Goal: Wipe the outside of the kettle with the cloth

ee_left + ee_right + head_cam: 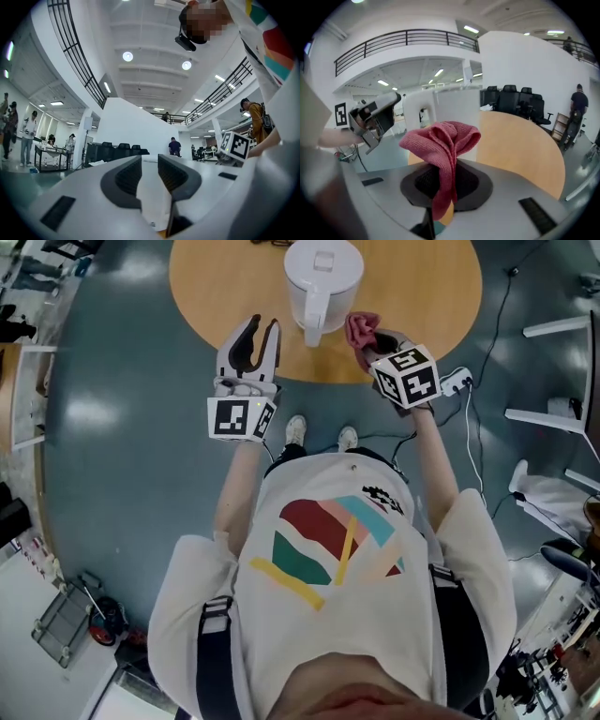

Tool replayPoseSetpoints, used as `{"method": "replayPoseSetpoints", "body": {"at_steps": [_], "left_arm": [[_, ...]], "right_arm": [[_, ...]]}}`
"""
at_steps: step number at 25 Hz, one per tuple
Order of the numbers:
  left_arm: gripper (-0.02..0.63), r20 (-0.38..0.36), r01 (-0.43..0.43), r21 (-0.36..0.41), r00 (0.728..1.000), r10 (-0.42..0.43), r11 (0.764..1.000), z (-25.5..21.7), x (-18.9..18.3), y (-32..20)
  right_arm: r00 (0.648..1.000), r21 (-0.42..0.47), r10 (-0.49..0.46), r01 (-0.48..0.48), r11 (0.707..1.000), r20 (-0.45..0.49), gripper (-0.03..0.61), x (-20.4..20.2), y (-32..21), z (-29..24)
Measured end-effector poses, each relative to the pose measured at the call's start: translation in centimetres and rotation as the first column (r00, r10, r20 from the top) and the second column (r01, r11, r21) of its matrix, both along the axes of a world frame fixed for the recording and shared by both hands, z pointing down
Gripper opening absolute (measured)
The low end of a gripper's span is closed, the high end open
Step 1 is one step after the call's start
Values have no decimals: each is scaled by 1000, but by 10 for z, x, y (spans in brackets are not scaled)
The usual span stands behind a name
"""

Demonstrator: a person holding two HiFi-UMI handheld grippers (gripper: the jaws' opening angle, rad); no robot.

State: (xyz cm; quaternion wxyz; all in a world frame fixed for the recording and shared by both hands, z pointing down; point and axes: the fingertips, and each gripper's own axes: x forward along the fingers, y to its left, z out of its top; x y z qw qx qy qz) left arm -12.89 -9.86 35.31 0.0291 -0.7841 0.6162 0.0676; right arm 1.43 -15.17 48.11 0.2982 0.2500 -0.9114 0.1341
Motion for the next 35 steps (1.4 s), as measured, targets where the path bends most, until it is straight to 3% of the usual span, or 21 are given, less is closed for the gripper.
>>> {"method": "replayPoseSetpoints", "body": {"at_steps": [4,8,11,18,23,30,35], "left_arm": [[152,-43,30,12,999,-30,999,-15,-16,-2],[152,-46,62,21,997,-61,998,-32,-25,-6],[152,-70,77,13,995,-76,997,-35,-22,-7],[152,-47,60,-6,997,-60,998,-32,-4,-12],[152,-63,81,-28,995,-82,996,-32,-8,-13],[150,-70,79,-43,994,-82,996,-30,-8,-14],[150,-51,70,-47,996,-72,996,-28,-4,-13]], "right_arm": [[968,79,144,-163,983,204,46,24,-16,-51],[873,143,227,-315,938,431,47,36,-25,-115],[817,177,253,-392,903,519,46,43,-15,-138],[813,215,260,-420,882,521,47,49,-3,-133],[784,187,277,-442,877,555,46,53,-5,-137],[820,251,292,-455,854,492,46,58,-4,-132],[818,236,304,-459,856,488,46,59,-3,-126]]}}
